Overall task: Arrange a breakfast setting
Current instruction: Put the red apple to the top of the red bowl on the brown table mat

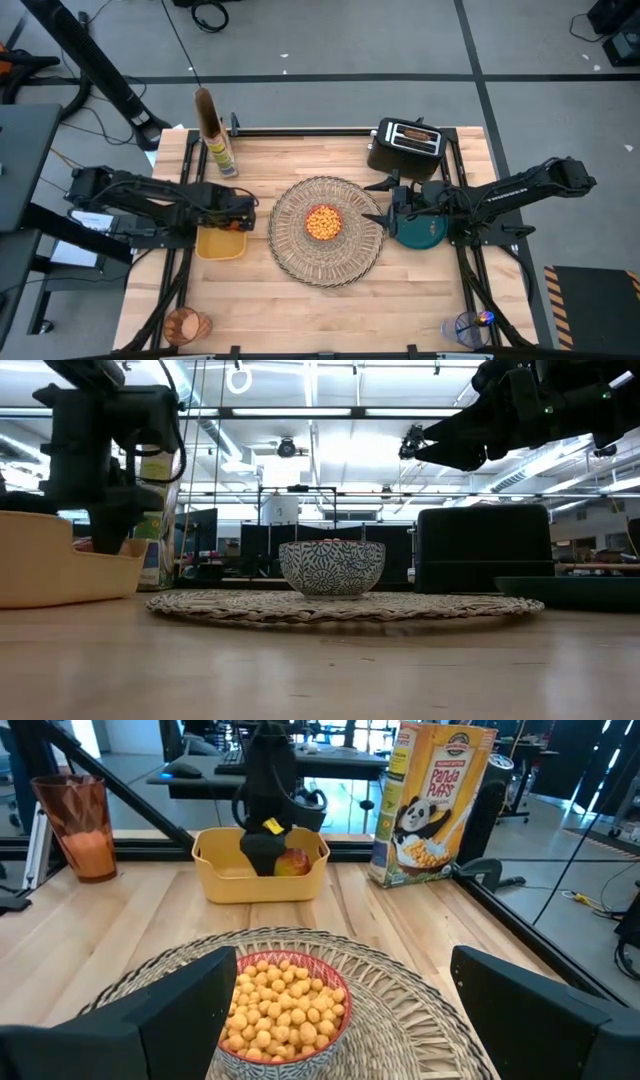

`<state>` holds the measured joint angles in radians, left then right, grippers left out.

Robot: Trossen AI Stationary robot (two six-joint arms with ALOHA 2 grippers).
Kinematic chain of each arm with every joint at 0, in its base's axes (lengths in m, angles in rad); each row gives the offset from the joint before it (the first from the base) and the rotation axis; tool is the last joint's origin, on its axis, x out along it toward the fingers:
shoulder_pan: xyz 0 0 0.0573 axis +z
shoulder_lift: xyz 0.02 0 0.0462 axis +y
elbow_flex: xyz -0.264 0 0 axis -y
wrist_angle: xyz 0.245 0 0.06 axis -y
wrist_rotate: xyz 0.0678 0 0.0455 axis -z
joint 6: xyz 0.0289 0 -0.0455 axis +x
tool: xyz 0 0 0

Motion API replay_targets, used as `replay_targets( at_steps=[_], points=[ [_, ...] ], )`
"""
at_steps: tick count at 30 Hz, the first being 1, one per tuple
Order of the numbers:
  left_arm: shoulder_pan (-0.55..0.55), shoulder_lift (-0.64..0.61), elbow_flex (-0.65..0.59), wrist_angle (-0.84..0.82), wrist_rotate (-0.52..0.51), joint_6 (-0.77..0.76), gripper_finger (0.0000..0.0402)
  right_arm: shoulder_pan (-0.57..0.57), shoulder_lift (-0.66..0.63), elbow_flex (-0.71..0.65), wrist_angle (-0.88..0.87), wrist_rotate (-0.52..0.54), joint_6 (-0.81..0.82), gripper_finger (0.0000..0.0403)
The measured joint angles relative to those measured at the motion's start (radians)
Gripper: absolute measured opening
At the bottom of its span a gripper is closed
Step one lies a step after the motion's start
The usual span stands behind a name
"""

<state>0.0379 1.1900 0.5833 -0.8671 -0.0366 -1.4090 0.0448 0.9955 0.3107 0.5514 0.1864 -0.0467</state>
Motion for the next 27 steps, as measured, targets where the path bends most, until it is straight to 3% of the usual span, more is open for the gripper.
replay_targets(
  at_steps=[12, 27],
  points=[
    [0.09, -0.068, -0.001, -0.025, -0.06, 0.09, 0.0335, 0.0, 0.0, 0.0, -0.015, -0.032, 0.021, 0.0378],
    [0.167, -0.016, -0.002, 0.006, -0.086, 0.118, 0.0334, 0.001, 0.0, 0.0, -0.031, -0.058, 0.037, 0.0378]
  ],
)
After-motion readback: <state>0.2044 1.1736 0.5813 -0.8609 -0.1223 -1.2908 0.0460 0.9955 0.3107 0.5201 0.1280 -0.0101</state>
